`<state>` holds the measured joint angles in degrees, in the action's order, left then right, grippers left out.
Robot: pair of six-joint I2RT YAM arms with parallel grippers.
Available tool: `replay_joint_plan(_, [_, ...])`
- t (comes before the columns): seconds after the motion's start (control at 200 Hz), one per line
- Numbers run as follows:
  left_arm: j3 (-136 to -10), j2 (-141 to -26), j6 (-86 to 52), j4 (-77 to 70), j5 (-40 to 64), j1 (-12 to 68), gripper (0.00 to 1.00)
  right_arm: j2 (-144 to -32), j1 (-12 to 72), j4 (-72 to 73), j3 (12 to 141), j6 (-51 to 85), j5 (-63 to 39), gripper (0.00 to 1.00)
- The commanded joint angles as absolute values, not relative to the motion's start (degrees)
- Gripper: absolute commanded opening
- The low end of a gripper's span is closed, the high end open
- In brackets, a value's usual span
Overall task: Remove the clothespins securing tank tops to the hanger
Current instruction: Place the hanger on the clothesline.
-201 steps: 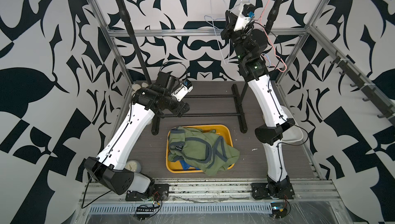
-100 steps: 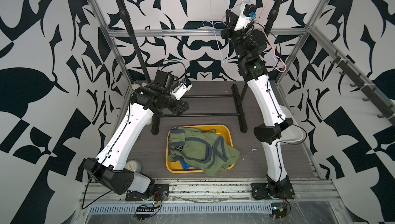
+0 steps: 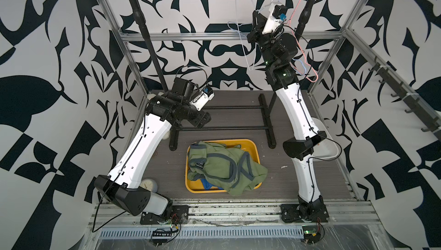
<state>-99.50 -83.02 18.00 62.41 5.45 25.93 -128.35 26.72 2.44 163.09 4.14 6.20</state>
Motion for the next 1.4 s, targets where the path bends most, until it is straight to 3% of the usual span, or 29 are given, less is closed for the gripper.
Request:
replay_joint_plan(0.0, [-101.42, -83.96, 17.84, 63.73, 6.85, 25.69, 0.73, -128.17, 26.54, 6.05, 165.06, 4.66, 6.24, 0.00])
replay_joint_plan(0.54, [-103.10, -84.36, 17.49, 64.64, 7.76, 25.66, 0.73, -127.45, 26.54, 3.54, 165.37, 5.46, 4.67, 0.00])
replay_joint_plan(0.655, [-103.08, -84.13, 17.40, 64.60, 8.30, 25.67, 0.73, -127.18, 26.54, 2.47, 165.24, 5.62, 4.51, 0.11])
replay_joint_plan(0.805, [-102.79, -83.70, 17.31, 64.50, 8.49, 25.67, 0.73, -127.26, 26.52, 2.37, 165.15, 6.23, 4.22, 0.16])
replay_joint_plan(1.065, [-102.56, -83.41, 17.31, 64.35, 8.92, 25.68, 0.73, -126.53, 26.59, 1.98, 165.06, 6.43, 4.04, 0.40])
replay_joint_plan(1.395, [-103.38, -82.29, 17.84, 64.05, 8.18, 25.66, 0.74, -120.69, 28.14, -5.61, 161.33, 5.04, 9.13, 0.52])
